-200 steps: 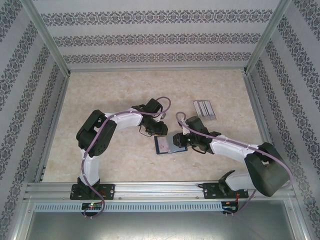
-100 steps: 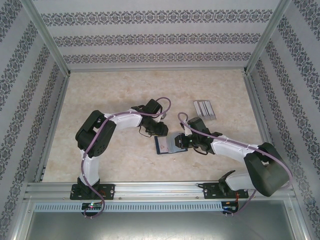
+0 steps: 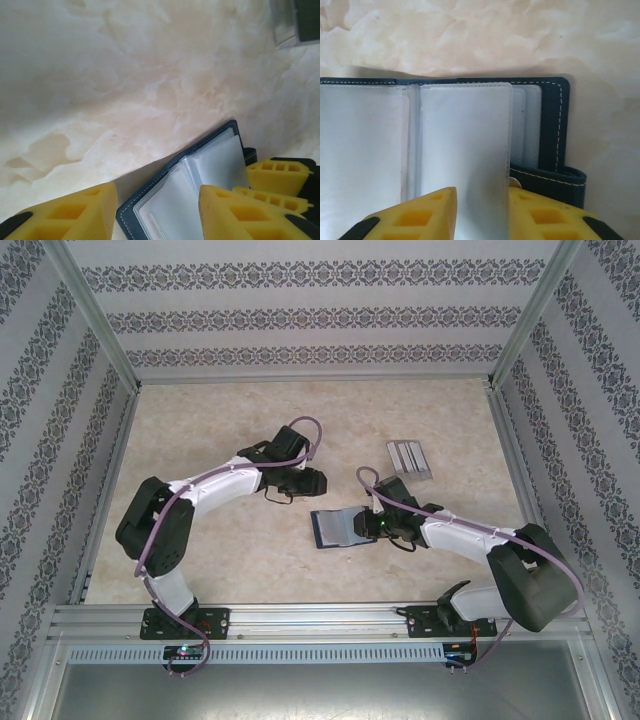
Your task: Put the credit cards into the card holder
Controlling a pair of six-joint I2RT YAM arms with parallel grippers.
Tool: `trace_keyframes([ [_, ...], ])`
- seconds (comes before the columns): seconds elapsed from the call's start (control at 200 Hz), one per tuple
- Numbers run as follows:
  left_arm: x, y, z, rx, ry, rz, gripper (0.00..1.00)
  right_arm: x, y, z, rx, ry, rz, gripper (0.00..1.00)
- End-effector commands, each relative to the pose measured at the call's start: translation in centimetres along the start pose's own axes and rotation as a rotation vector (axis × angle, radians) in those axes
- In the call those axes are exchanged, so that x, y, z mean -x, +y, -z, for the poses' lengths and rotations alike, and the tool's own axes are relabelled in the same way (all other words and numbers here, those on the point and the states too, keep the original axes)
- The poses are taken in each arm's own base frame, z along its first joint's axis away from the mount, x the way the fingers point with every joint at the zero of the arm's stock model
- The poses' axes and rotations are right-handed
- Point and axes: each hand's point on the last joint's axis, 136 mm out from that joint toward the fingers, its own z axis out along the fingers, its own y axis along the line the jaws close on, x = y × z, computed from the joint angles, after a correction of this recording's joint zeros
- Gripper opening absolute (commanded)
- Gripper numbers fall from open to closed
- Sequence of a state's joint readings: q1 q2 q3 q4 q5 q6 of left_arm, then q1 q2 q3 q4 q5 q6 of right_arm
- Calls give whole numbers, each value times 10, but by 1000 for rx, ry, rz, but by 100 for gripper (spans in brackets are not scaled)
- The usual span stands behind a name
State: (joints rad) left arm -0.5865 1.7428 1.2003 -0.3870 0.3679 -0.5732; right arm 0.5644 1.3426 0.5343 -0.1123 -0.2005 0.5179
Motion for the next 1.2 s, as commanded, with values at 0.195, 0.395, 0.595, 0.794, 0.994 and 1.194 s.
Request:
trace_keyframes([
  [0.195,-1,23,3,89,-32,-37,49,33,-2,46,-65,-163,20,40],
  [0.395,2,26,10,96,-88,-75,54,60,-26,81,-176,-256,61,42],
  [0.595,0,31,7,98,-104,-73,58,99,-53,107,-336,-278,88,45],
  [0.794,-1,39,19,134,-144,-98,58,139,-70,112,-473,-237,148,49],
  [0.994,-6,51,33,172,-164,-87,69,167,-85,92,-467,-170,145,52],
  [1.194,-6,60,42,197,-178,-75,85,181,-84,64,-421,-96,123,55],
])
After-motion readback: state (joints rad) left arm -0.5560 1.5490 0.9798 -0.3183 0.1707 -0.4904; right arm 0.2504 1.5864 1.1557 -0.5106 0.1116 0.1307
